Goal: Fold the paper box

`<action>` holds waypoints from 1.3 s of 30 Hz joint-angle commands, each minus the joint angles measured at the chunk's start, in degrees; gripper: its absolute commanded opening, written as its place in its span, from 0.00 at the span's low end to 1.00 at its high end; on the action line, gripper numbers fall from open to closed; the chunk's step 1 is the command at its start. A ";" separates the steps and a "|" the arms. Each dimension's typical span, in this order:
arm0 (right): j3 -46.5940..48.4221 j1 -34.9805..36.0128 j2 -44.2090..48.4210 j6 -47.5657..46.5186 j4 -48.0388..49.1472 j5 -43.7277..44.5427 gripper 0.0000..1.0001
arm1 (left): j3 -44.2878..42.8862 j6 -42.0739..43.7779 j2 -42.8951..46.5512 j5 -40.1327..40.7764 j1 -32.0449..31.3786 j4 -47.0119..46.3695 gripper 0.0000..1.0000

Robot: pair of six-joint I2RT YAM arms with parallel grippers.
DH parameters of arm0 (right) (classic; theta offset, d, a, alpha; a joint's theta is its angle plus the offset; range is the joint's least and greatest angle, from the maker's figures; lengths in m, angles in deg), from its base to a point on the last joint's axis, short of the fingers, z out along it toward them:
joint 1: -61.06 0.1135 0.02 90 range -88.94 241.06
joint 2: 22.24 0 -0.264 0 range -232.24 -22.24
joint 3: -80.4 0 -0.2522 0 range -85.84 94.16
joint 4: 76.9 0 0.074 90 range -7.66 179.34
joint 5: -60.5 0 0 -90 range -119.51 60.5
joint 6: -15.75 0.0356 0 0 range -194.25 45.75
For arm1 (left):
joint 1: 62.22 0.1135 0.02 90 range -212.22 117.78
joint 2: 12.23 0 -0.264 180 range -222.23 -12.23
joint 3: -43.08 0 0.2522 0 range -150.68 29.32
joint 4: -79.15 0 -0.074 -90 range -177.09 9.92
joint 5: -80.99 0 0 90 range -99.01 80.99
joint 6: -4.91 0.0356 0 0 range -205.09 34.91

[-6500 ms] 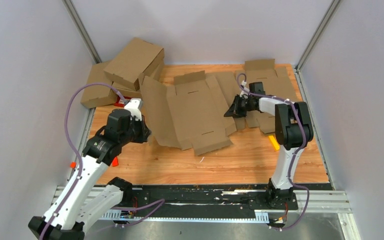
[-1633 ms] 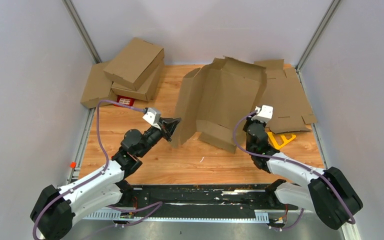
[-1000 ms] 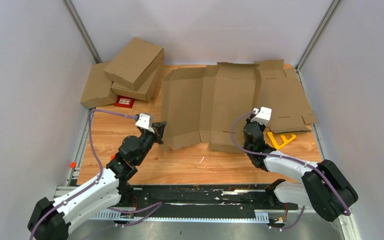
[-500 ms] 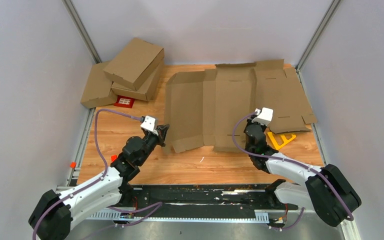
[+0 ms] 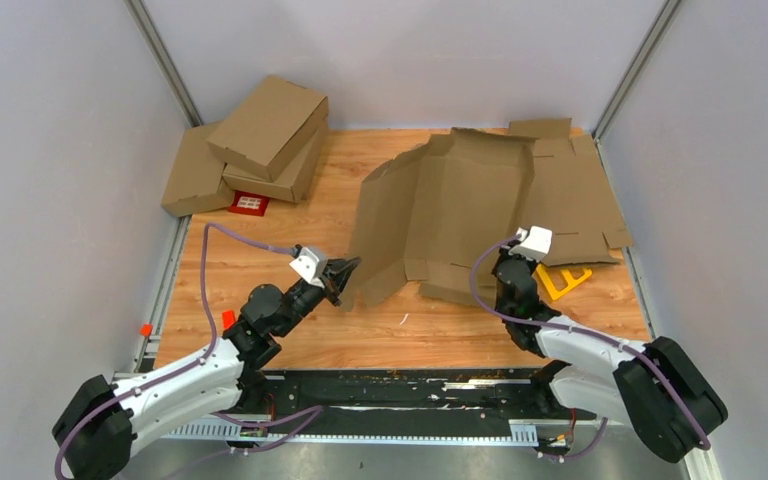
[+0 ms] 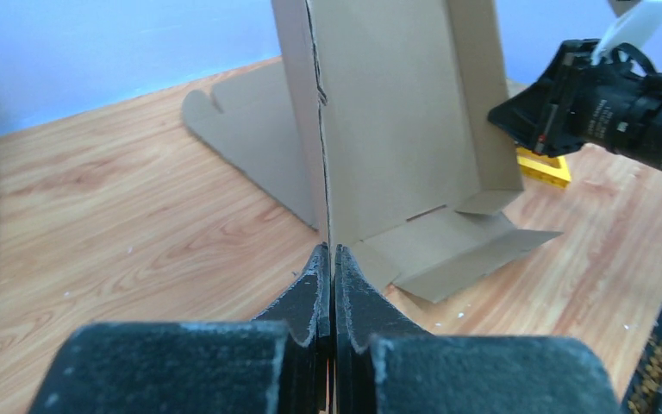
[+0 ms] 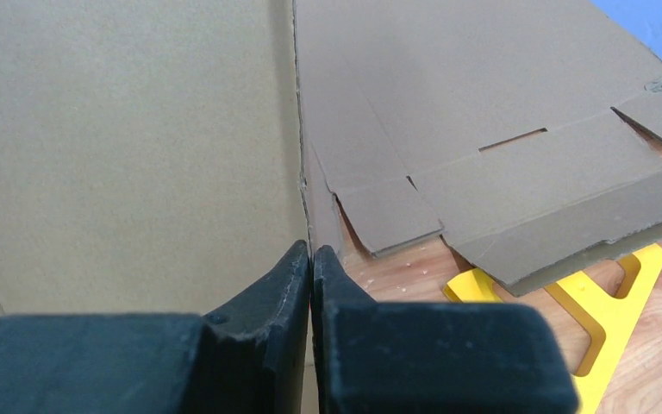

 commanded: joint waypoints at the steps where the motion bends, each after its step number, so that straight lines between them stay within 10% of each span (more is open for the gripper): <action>1: -3.13 0.31 2.69 -0.31 10.20 -2.39 0.06 | 2.71 5.33 0.09 -3.60 -2.63 -5.71 0.00; 39: -1.53 0.77 5.96 5.62 -8.92 -31.10 0.25 | -0.52 2.60 -10.24 -13.20 -9.52 -1.12 0.00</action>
